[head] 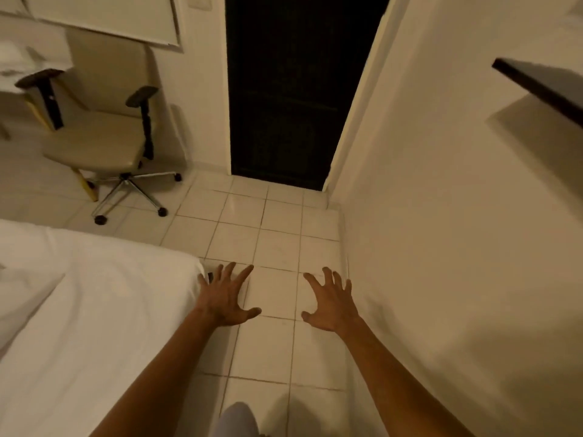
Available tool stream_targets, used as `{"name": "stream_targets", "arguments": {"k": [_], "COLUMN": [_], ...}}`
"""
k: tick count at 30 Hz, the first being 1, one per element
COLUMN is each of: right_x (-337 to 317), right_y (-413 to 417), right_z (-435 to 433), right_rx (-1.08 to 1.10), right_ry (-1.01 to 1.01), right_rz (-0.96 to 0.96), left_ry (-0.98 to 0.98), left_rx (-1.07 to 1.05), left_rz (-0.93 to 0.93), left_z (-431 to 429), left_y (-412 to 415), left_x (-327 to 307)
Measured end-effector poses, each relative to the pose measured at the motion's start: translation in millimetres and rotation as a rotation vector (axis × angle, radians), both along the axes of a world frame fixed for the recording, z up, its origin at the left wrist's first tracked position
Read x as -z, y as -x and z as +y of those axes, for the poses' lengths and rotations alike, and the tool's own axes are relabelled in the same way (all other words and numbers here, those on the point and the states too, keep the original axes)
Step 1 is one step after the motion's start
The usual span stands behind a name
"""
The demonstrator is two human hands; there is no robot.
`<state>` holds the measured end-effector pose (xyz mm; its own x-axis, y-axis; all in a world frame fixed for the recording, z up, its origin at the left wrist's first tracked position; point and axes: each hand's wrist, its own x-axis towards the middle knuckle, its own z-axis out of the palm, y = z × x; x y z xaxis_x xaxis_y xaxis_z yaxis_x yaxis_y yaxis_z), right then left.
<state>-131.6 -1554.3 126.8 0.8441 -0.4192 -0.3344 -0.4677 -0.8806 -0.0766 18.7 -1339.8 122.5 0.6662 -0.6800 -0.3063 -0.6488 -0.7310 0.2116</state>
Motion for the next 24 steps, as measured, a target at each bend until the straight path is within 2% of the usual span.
{"name": "stream_targets", "arguments": {"k": [9, 24], "right_x": [4, 9], "right_y": [-194, -541], "right_z": [-50, -73], "right_rx": [-0.198, -0.533], "right_ry": [0.003, -0.038], "right_rz": [-0.012, 0.037], "left_ry": [-0.028, -0.047], "left_rx": [-0.152, -0.541], "left_rz": [0.006, 0.063], "left_z": [-33, -22], "left_y": [-145, -396], "left_x": [11, 18]}}
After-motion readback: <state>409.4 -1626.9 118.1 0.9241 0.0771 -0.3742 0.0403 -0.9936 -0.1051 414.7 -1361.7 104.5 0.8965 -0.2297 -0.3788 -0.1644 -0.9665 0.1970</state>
